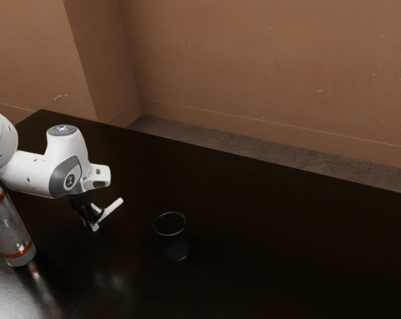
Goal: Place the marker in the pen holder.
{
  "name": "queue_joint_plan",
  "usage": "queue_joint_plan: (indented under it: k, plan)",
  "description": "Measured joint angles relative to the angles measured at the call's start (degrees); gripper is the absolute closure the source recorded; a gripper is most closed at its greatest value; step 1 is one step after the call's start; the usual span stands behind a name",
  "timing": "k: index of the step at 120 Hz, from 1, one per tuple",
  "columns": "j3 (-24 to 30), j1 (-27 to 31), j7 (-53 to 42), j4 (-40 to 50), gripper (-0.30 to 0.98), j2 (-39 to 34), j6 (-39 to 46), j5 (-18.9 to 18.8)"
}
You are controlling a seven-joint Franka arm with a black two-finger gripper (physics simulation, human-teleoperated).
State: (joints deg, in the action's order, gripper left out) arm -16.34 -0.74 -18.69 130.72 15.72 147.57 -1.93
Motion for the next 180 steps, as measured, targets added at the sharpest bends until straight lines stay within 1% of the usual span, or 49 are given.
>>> queue_joint_plan:
  k: [6,11,30,44,56,66,76,94,108,131,149,163,180]
  plan:
    - [-0.03,-0.23,0.94,-0.47,0.77,-0.42,-0.01,-0.75]
    - [0.12,-0.39,1.10,-0.91,0.79,-1.07,-0.12,-0.50]
    - [0.43,-0.75,1.16,-2.37,0.79,-3.29,-0.61,0.09]
    - [3.05,-1.37,1.33,-8.48,0.79,-3.87,-2.98,-0.07]
    - [5.72,-1.93,1.58,-14.39,0.79,-3.47,-6.79,-0.17]
    - [7.42,-3.19,1.76,-19.25,0.79,-3.23,-11.23,-0.07]
    - [8.01,-5.20,1.95,-23.30,0.79,-3.24,-16.11,0.33]
    - [8.32,-8.52,2.42,-27.78,0.79,-3.31,-26.28,4.04]
    - [8.42,-10.02,3.53,-31.26,0.79,-3.49,-37.26,5.34]
    - [8.96,-10.30,6.55,-35.30,0.79,-3.46,-54.59,5.71]
    - [10.12,-11.69,9.67,-37.92,0.79,-3.01,-65.39,5.14]
    - [10.21,-12.49,12.00,-38.35,0.79,-1.74,-71.19,4.96]
    - [10.36,-13.55,14.25,-39.65,0.79,0.43,-74.98,4.82]
